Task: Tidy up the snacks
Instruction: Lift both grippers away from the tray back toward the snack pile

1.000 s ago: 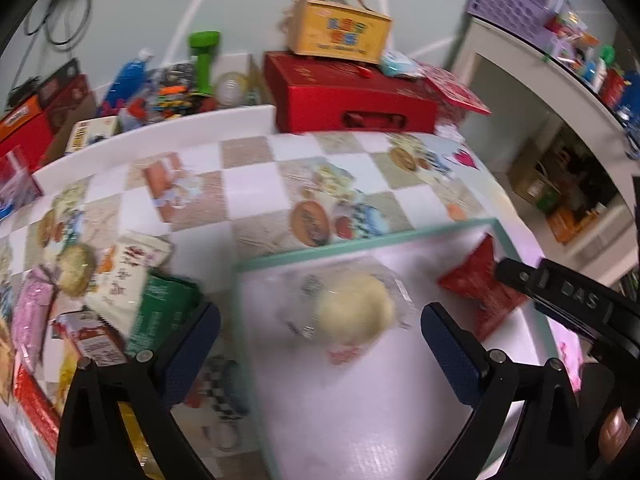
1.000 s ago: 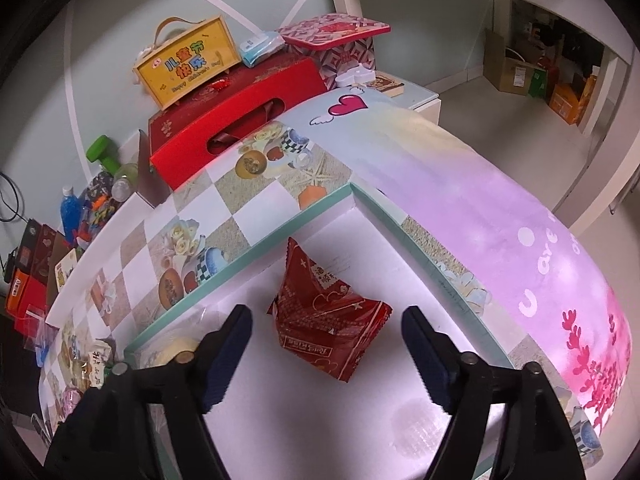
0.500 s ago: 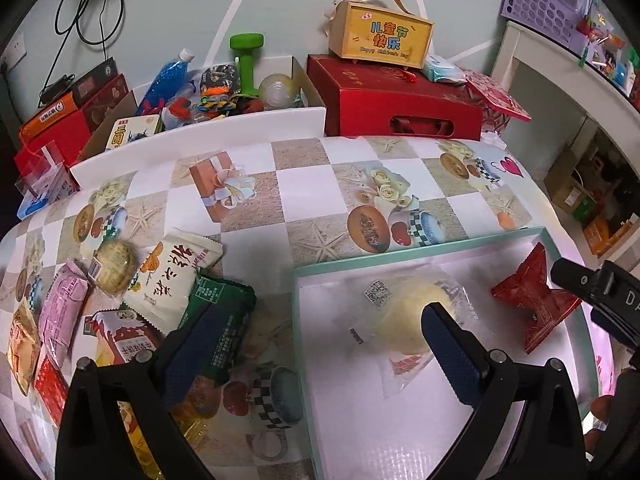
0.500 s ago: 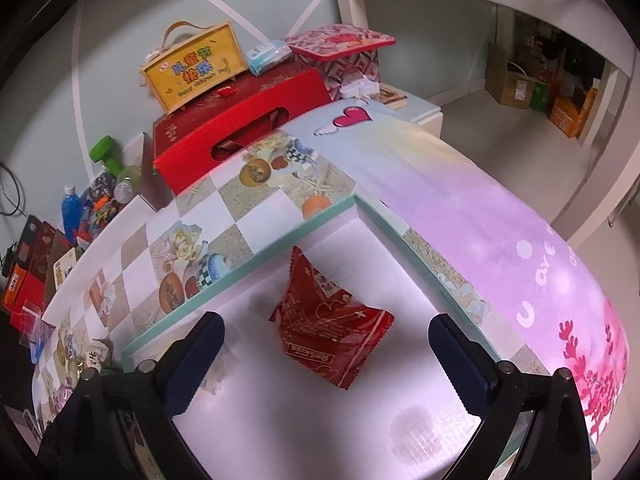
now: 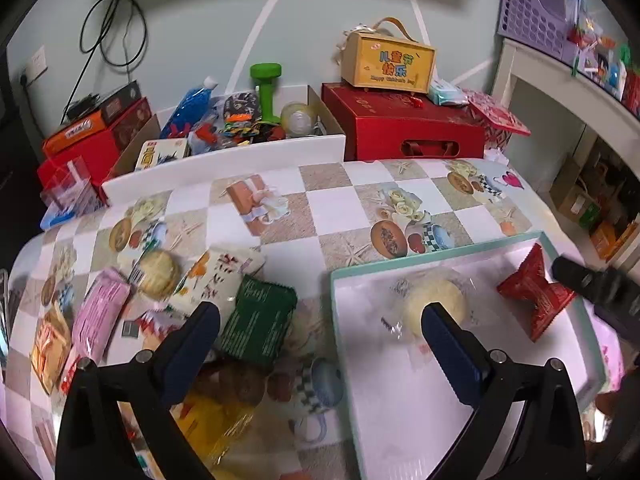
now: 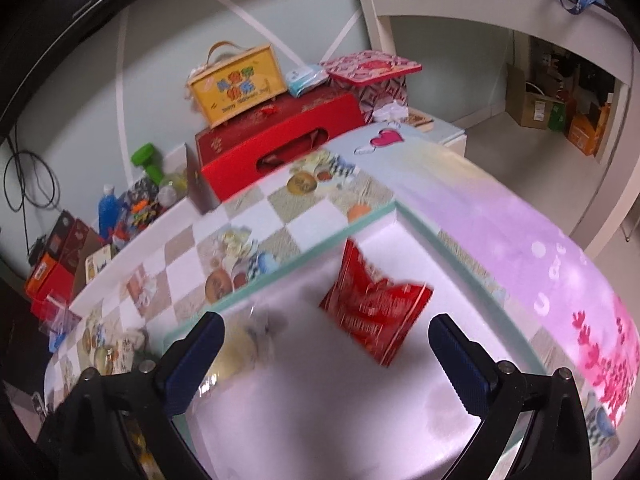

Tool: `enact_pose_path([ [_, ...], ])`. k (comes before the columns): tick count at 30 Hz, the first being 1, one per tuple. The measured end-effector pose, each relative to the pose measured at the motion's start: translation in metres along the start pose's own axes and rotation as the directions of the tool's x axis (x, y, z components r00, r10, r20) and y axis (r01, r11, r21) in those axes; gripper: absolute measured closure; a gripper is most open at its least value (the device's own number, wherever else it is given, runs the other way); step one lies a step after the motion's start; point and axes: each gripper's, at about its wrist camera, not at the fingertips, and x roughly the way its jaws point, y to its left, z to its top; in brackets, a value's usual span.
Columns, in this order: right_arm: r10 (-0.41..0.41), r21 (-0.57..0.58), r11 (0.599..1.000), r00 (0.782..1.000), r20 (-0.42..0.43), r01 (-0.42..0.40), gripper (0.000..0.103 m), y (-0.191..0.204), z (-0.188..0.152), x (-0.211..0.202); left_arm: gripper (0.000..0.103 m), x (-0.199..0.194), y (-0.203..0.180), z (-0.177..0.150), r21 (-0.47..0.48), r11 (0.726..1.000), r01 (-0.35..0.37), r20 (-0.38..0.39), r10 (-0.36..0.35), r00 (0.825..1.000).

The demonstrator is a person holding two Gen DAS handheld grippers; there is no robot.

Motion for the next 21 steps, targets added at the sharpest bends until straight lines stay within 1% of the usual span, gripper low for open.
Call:
enact_pose_path([
  [2, -0.004, -0.020, 1.000, 1.000, -0.010, 0.004, 0.000, 0.005, -0.009, -0.001, 0.002, -0.007, 0.007, -0.004, -0.018, 1.000, 0.012, -0.004, -0.012, 1.000],
  [5, 0.004, -0.058, 0.998, 1.000, -0.014, -0.005, 0.000, 0.013, -0.020, -0.007, 0.002, -0.016, 0.017, -0.010, -0.036, 0.998, 0.045, -0.042, -0.046, 0.998],
  [6, 0.008, -0.066, 0.998, 1.000, -0.014, -0.009, 0.000, 0.015, -0.023, -0.010, 0.002, -0.017, 0.019, -0.013, -0.035, 0.998, 0.056, -0.066, -0.058, 0.996],
  [8, 0.011, -0.085, 0.996, 1.000, -0.020, -0.013, 0.000, 0.021, -0.031, -0.014, 0.002, -0.023, 0.025, -0.017, -0.050, 0.995, 0.089, -0.076, -0.093, 0.993],
  [9, 0.015, -0.090, 0.996, 1.000, -0.023, -0.018, 0.000, 0.022, -0.034, -0.016, 0.002, -0.026, 0.026, -0.020, -0.049, 0.995, 0.092, -0.070, -0.095, 0.993],
  [11, 0.045, -0.095, 0.994, 0.999, -0.030, -0.047, 0.000, 0.027, -0.041, -0.020, 0.002, -0.034, 0.027, -0.024, -0.023, 0.997, 0.076, -0.054, -0.077, 0.996],
  [13, 0.074, -0.101, 0.992, 0.996, -0.046, -0.078, 0.000, 0.032, -0.046, -0.022, 0.002, -0.045, 0.030, -0.029, -0.010, 0.998, 0.066, -0.001, -0.066, 0.998],
  [16, 0.094, -0.123, 0.987, 0.995, -0.039, -0.099, 0.000, 0.042, -0.055, -0.029, 0.003, -0.057, 0.037, -0.033, -0.018, 0.997, 0.072, 0.030, -0.072, 0.997],
  [19, 0.106, -0.149, 0.983, 0.994, -0.026, -0.109, 0.000, 0.051, -0.063, -0.036, 0.003, -0.068, 0.046, -0.038, -0.023, 0.999, 0.035, 0.058, -0.034, 0.998],
  [21, 0.131, -0.159, 0.978, 0.991, -0.025, -0.133, 0.000, 0.056, -0.067, -0.040, 0.003, -0.073, 0.052, -0.041, -0.033, 0.999, 0.021, 0.066, -0.019, 0.998],
])
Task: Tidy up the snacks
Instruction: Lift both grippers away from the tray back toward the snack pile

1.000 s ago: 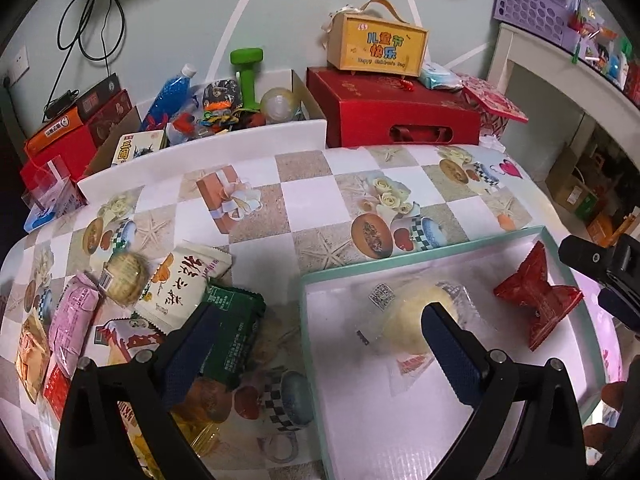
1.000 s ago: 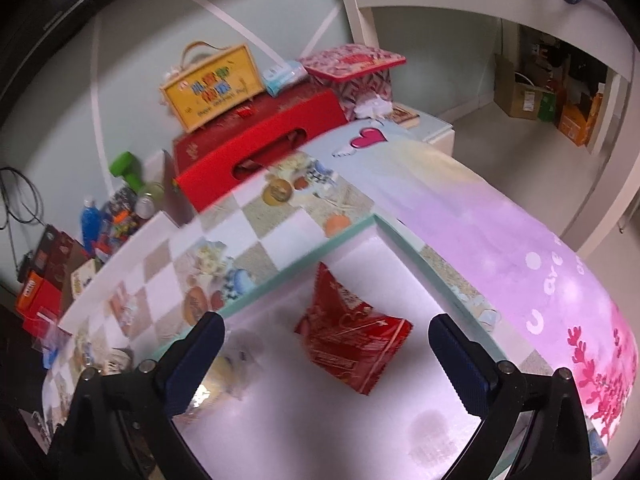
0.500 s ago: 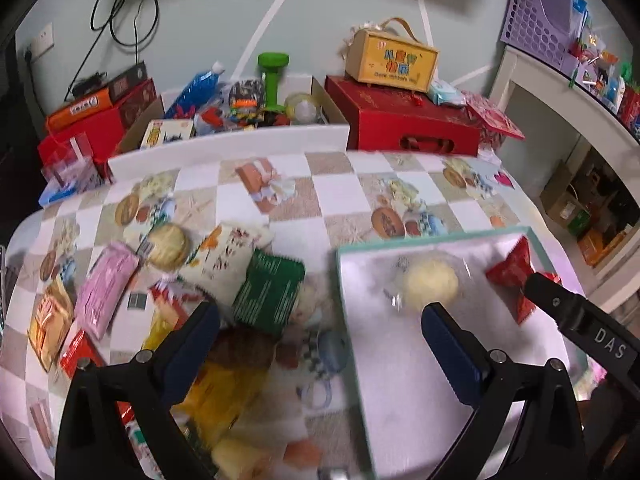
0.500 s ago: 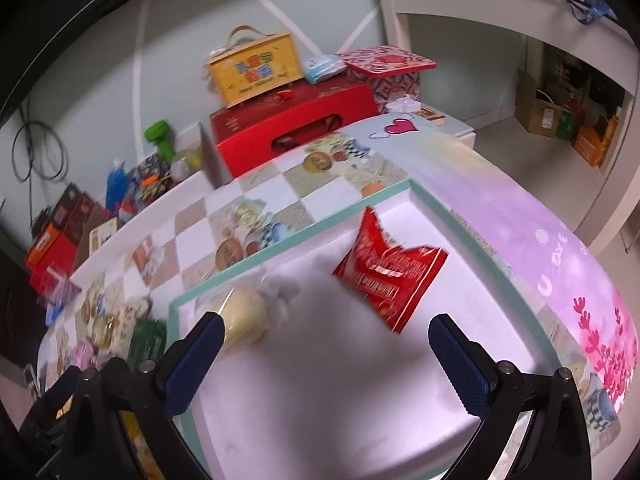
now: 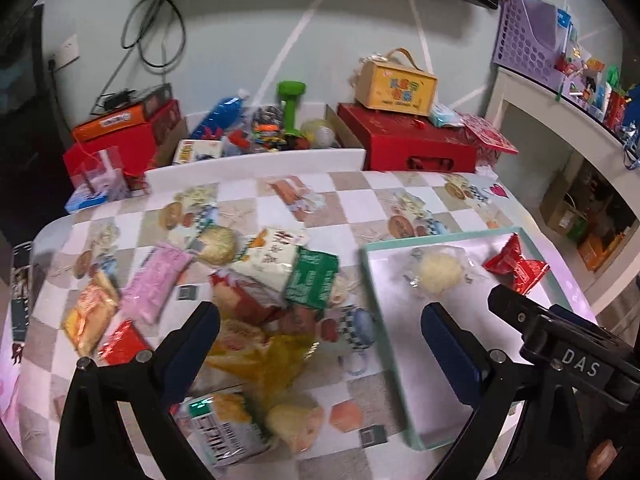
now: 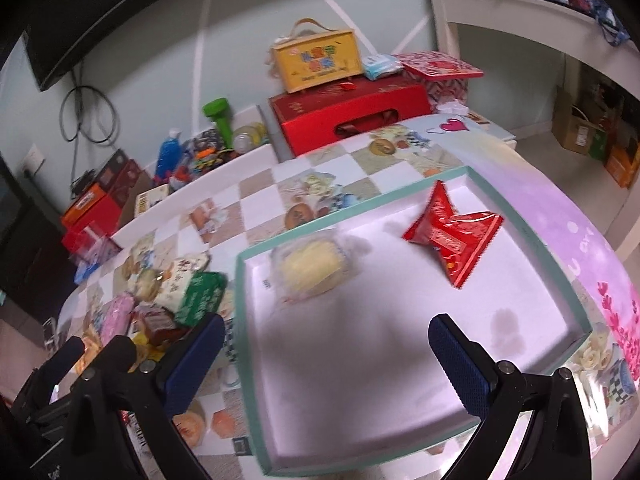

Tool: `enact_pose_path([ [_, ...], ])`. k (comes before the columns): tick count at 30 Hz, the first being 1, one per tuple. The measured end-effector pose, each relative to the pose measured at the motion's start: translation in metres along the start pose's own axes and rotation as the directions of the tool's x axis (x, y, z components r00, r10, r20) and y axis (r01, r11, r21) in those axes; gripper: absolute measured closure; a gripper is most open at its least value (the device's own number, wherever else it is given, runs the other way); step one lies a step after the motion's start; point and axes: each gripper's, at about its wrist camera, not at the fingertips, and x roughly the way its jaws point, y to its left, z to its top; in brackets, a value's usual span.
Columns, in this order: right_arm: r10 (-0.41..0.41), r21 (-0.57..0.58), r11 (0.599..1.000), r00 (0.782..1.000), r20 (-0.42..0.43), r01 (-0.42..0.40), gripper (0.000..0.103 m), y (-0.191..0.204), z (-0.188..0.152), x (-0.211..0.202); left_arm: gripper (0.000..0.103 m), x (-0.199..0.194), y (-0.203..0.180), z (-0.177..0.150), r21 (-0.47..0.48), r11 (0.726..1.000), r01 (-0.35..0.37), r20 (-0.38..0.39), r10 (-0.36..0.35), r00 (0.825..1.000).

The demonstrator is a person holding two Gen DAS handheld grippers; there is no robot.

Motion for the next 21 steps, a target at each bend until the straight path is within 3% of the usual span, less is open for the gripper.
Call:
enact_pose_path([
  [12, 0.078, -0.066, 0.995, 0.997, -0.012, -0.079, 0.000, 0.035, -0.017, -0.007, 0.003, -0.026, 0.071, -0.018, -0.167, 0.983, -0.074, -0.004, 0.074, 0.997],
  [17, 0.127, -0.091, 0.987, 0.992, -0.028, -0.129, 0.000, 0.053, -0.024, -0.003, 0.003, -0.023, 0.103, -0.025, -0.229, 0.966, -0.116, -0.061, 0.105, 0.993],
  [21, 0.135, -0.157, 0.977, 0.989, -0.066, -0.144, 0.000, 0.074, -0.032, 0.007, 0.003, -0.019, 0.129, -0.038, -0.308, 0.945, -0.110, -0.111, 0.079, 0.991],
])
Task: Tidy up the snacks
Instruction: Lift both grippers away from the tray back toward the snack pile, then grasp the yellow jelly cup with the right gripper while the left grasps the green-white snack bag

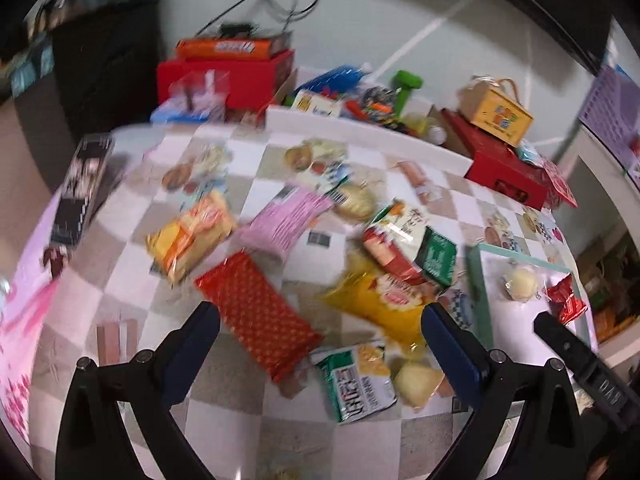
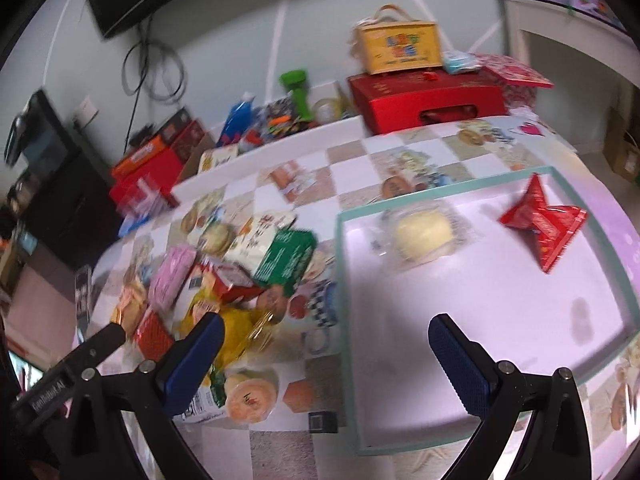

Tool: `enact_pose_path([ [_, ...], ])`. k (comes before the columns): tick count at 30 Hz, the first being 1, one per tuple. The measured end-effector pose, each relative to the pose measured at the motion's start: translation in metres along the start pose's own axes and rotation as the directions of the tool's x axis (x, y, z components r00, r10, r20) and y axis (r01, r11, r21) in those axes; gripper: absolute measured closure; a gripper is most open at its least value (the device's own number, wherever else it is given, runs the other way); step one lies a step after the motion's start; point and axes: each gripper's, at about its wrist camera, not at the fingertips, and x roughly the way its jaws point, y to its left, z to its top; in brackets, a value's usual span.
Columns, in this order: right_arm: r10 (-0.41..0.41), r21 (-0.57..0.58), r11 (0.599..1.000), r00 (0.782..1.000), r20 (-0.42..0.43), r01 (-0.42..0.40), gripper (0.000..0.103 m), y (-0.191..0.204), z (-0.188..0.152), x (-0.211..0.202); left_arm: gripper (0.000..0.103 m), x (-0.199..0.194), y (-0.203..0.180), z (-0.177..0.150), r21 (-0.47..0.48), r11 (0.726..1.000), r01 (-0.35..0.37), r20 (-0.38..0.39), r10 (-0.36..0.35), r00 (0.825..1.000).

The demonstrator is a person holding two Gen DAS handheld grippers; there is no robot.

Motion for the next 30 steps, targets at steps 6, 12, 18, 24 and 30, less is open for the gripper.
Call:
enact_pose_path([
  [6, 0.016, -0.081, 0.997, 0.998, -0.061, -0.021, 0.000, 0.024, -0.011, 0.018, 0.003, 0.009, 0.017, -0.008, -0.049, 0.999, -0.007, -0.044, 0.005, 0.999],
  [12, 0.054, -0.106, 0.992, 0.993, -0.109, -0.066, 0.000, 0.036, -0.026, 0.031, 0.002, 0.012, 0.034, -0.015, -0.117, 0.992, -0.041, -0.061, 0.034, 0.998],
  [18, 0.001, -0.165, 0.986, 0.980, -0.199, -0.035, 0.000, 0.045, -0.040, 0.053, 0.002, 0.020, 0.033, -0.020, -0.111, 0.991, -0.069, -0.098, 0.058, 0.993],
  [24, 0.011, -0.192, 0.980, 0.978, -0.207, -0.051, 0.002, 0.050, -0.041, 0.055, 0.002, 0.028, 0.023, -0.024, -0.100, 0.993, -0.061, -0.142, 0.046, 0.989],
  [30, 0.001, -0.238, 0.969, 0.971, -0.240, -0.060, 0.023, 0.060, -0.047, 0.063, 0.003, 0.036, 0.010, -0.029, -0.093, 0.995, -0.036, -0.176, 0.019, 0.984],
])
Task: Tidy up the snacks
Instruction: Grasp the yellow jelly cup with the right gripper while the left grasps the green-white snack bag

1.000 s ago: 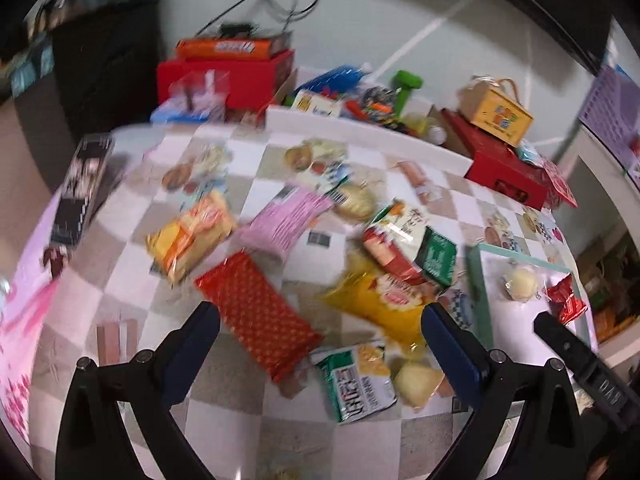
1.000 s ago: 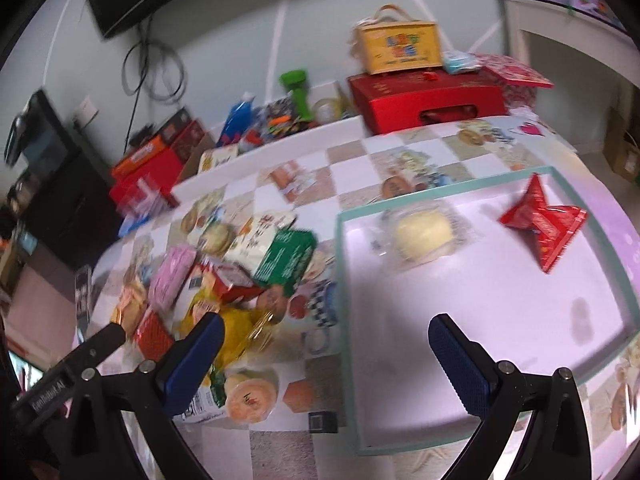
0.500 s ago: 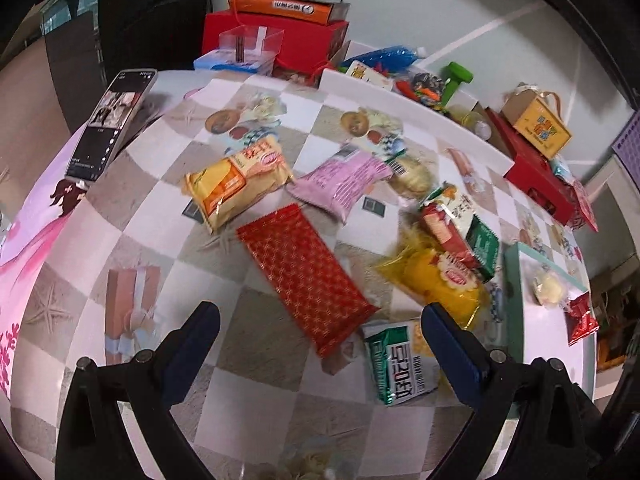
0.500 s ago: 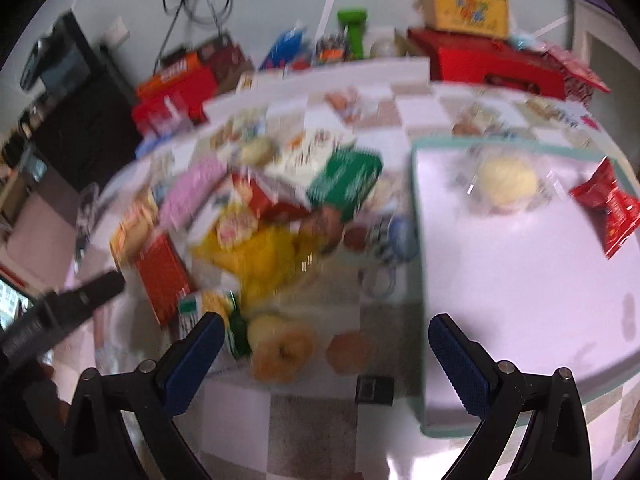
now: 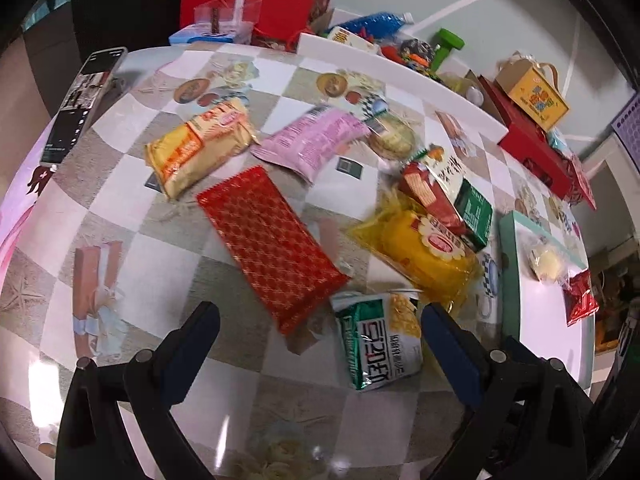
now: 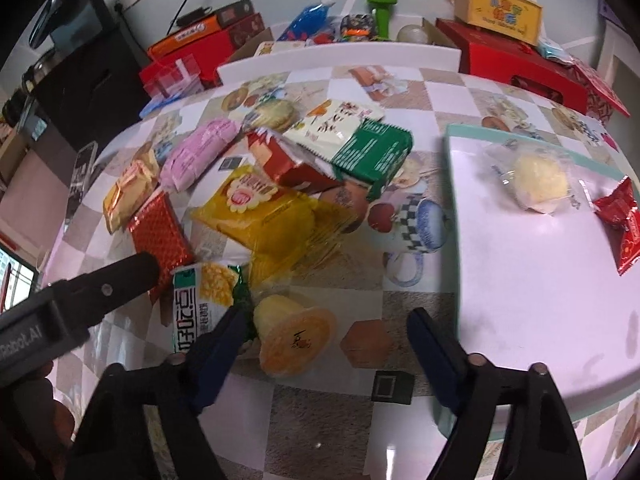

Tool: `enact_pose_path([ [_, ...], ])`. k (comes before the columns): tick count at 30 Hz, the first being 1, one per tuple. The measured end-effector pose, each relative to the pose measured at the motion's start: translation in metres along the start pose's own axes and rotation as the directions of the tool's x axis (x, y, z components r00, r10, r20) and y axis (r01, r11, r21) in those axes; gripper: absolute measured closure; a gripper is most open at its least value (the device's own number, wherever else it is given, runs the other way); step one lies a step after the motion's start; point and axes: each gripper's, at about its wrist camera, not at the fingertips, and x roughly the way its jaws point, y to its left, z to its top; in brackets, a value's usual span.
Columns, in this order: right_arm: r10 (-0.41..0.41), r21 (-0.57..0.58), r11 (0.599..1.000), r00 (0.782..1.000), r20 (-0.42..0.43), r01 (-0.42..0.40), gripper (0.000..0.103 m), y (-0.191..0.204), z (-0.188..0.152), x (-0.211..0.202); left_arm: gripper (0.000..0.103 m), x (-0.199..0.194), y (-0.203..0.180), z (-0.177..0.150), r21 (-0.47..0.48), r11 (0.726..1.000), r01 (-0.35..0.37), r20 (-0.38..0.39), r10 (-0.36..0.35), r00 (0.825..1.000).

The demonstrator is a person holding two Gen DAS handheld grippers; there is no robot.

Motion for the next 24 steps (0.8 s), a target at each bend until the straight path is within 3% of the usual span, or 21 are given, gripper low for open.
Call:
enact_pose_path([
  [5, 0.002, -0.032, 0.999, 1.000, -0.024, -0.003, 0.033, 0.007, -0.001, 0.008, 0.005, 0.013, -0.013, -0.004, 0.024, 1.000, 0.006, -0.043, -0.005, 0.999],
  [13, 0.029, -0.017, 0.999, 0.998, -0.052, -0.030, 0.034, 0.007, -0.001, 0.019, 0.007, 0.031, -0.018, -0.008, 0.006, 1.000, 0.020, -0.107, -0.019, 0.994],
  [17, 0.015, -0.025, 1.000, 0.998, -0.055, -0.016, 0.041, 0.007, -0.001, 0.022, 0.007, 0.040, -0.021, -0.009, 0.002, 1.000, 0.017, -0.130, -0.017, 0.991],
  [24, 0.004, -0.031, 1.000, 0.998, -0.058, -0.006, 0.041, 0.006, 0.000, 0.023, 0.007, 0.051, -0.035, -0.009, 0.037, 0.999, -0.034, -0.129, 0.039, 0.991],
])
